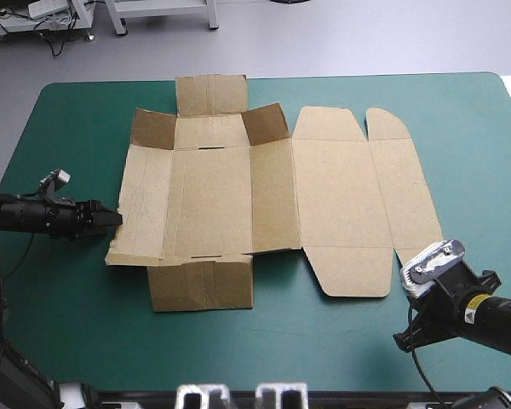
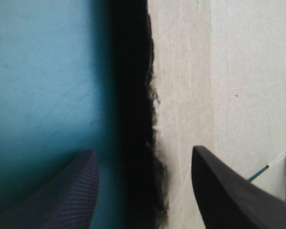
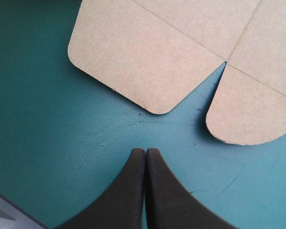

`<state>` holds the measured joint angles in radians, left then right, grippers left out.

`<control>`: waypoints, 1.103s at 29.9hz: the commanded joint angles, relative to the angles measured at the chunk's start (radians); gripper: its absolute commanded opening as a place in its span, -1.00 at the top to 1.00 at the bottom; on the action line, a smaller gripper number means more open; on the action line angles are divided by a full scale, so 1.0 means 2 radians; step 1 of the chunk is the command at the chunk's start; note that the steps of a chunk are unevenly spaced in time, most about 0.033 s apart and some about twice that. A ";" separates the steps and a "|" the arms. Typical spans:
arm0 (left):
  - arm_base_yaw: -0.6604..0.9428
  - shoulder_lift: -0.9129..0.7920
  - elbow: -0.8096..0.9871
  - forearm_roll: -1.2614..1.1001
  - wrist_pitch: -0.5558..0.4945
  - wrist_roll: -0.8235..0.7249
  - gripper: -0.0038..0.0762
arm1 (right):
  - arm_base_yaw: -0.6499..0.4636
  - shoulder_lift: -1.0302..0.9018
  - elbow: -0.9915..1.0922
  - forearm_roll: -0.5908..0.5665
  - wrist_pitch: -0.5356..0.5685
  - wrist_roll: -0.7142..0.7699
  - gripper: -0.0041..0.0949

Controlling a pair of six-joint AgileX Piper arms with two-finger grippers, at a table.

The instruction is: Fold the box

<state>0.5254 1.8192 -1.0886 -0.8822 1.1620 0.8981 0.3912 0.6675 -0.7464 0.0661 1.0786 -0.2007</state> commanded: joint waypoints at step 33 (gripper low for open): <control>-0.174 0.001 -0.076 -0.010 0.016 0.012 0.93 | -0.001 0.003 -0.014 0.011 0.006 -0.001 0.96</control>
<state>0.2156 1.9064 -1.2249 -0.8656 1.1575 0.8574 0.3912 0.6675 -0.7464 0.0834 1.1336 -0.1998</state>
